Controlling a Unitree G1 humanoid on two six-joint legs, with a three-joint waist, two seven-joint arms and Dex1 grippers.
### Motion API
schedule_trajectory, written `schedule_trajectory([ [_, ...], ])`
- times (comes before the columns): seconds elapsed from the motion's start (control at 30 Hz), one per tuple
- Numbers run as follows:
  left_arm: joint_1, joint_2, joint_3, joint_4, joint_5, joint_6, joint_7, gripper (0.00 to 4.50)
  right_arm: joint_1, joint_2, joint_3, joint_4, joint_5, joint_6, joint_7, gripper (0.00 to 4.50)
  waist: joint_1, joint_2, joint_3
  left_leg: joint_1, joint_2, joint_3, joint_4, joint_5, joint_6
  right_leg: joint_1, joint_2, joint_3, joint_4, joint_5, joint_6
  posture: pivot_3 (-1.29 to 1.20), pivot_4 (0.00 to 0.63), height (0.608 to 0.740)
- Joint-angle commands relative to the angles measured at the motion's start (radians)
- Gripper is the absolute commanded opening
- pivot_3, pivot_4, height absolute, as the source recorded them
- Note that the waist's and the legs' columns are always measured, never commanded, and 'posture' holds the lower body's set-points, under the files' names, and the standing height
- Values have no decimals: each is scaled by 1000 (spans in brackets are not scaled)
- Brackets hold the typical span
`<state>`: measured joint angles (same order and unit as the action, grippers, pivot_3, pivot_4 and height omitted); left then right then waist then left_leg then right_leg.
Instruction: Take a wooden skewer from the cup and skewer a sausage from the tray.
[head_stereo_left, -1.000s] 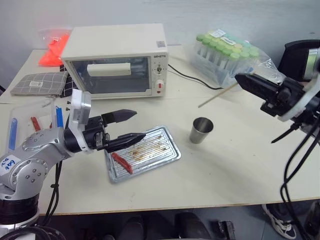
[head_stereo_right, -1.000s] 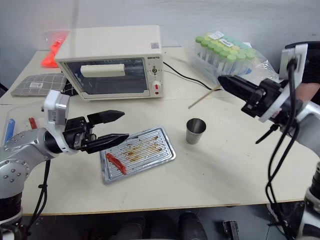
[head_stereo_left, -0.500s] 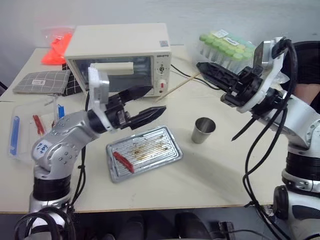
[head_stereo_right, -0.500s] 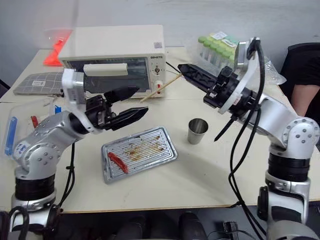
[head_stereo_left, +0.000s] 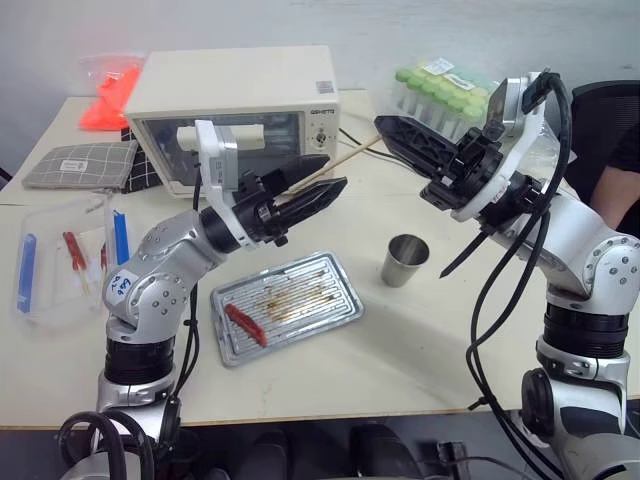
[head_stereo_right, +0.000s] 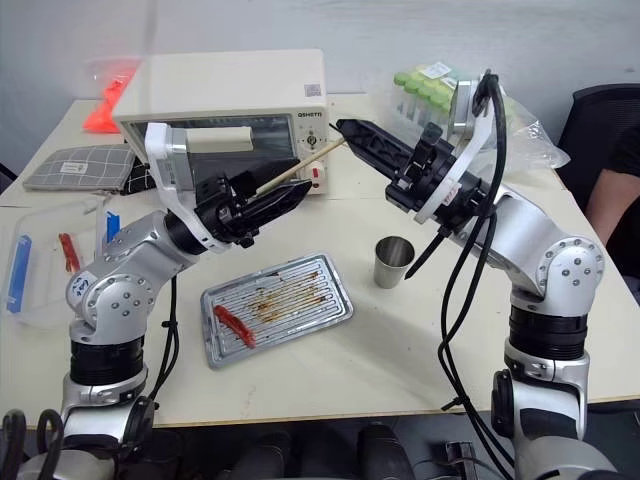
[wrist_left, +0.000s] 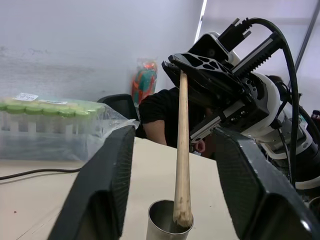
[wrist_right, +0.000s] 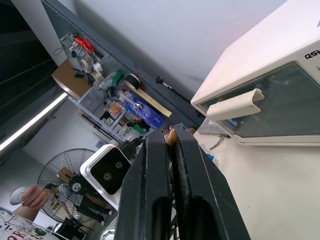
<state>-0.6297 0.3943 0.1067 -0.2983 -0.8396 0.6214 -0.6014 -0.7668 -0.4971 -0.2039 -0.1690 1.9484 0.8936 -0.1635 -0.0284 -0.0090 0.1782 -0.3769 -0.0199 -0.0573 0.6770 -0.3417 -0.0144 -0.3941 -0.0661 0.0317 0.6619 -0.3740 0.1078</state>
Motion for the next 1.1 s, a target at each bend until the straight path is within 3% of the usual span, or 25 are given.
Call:
schedule_trajectory([
  [0.03, -12, -4, 21, -31, -13, -6, 14, 1540, -10, 1, -18, -40, 24, -17, 2, 0, 0, 0, 0, 0, 0, 0, 0, 0, 0, 0, 0, 0, 0, 0, 0, 0, 150, 740],
  [0.27, -13, -13, 13, -35, -16, -5, 19, 1540, -5, -4, -16, -41, 24, -19, 2, 0, 0, 0, 0, 0, 0, 0, 0, 0, 0, 0, 0, 0, 0, 0, 0, 0, 150, 740],
  [0.37, -10, -17, 9, -32, -15, -4, 16, 1063, -6, -4, -18, -44, 24, -19, 2, 0, 0, 0, 0, 0, 0, 0, 0, 0, 0, 0, 0, 0, 0, 0, 0, 0, 150, 740],
  [0.5, -12, -21, 9, -22, -12, -6, 8, 69, -6, -3, -19, -52, 24, -21, 1, 0, 0, 0, 0, 0, 0, 0, 0, 0, 0, 0, 0, 0, 0, 0, 0, 0, 150, 740],
  [0.93, -9, 23, 32, -20, 2, 5, 13, 23, 44, -64, -8, -95, 7, -28, 29, 0, 1, 0, 0, 0, 0, 0, -1, 0, 0, 0, 0, 0, -1, 0, 0, 0, 150, 740],
  [0.97, -7, 35, 38, -23, 0, 10, 10, 0, 48, -77, -5, -98, 1, -16, 42, 516, 1, 0, 0, 0, 0, 0, -1, 0, 0, 0, 0, 0, -1, 0, 0, 0, 150, 740],
  [1.1, 12, 98, 72, -37, -21, 39, -5, 0, 41, -130, 18, -122, -76, 18, 90, 1384, -2, 0, 0, 0, 0, 0, -2, 0, 0, -1, 0, 1, -1, 0, 0, 0, 150, 740],
])
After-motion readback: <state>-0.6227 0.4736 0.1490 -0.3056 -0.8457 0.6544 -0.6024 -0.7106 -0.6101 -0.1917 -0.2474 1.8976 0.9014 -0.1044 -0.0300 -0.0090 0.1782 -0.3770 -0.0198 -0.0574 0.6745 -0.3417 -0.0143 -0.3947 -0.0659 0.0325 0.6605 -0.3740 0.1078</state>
